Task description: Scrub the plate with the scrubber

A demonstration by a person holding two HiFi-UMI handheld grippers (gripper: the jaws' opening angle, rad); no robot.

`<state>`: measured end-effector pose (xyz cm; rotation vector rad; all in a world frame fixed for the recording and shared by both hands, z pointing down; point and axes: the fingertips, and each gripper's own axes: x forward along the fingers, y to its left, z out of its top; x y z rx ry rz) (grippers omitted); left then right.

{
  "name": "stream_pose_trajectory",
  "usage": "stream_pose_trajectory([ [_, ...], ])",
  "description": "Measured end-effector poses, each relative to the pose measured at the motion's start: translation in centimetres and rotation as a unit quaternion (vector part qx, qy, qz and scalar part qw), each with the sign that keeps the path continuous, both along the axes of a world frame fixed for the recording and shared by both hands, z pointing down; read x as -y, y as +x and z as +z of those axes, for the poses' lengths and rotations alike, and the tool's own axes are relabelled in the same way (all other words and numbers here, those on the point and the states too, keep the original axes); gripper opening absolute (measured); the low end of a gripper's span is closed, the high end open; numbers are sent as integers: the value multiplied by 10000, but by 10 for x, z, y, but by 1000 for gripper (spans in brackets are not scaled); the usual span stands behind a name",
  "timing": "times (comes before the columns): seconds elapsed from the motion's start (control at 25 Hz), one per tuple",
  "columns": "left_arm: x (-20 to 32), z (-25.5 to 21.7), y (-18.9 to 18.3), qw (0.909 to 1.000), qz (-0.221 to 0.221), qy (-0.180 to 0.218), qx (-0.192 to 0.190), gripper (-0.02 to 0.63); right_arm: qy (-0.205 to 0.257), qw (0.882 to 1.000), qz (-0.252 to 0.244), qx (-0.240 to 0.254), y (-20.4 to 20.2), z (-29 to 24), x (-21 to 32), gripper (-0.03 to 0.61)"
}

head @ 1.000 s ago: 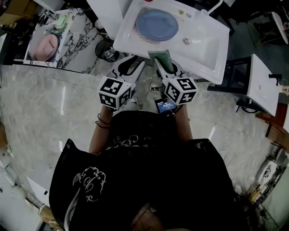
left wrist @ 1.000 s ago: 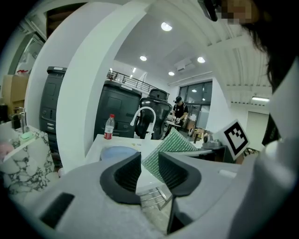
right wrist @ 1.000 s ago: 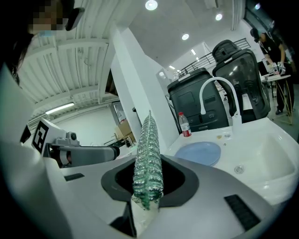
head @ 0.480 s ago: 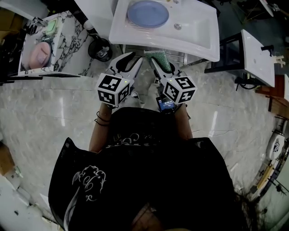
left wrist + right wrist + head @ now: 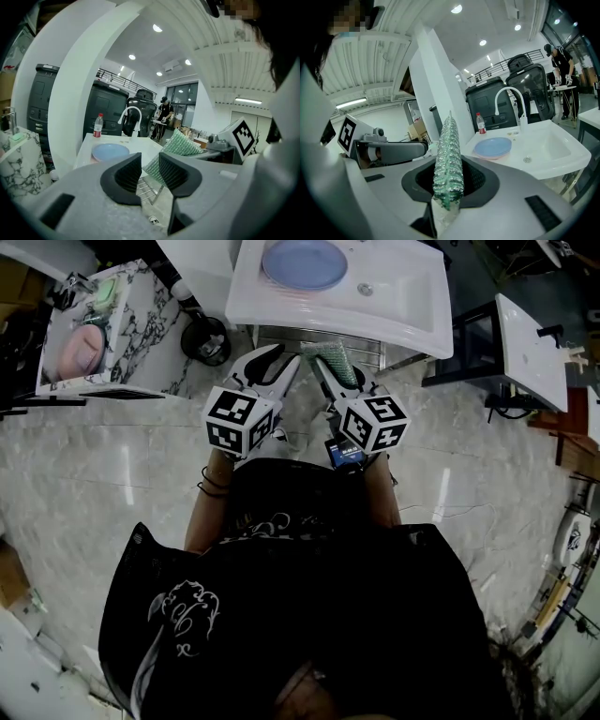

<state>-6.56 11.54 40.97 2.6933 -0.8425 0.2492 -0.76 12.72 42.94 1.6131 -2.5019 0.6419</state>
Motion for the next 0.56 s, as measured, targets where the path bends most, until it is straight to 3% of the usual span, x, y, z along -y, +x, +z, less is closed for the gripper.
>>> stream_pose_trajectory([
  [0.56, -1, 0, 2, 10000, -3, 45, 69, 127, 56, 10000, 36, -23, 8, -2, -1, 89],
])
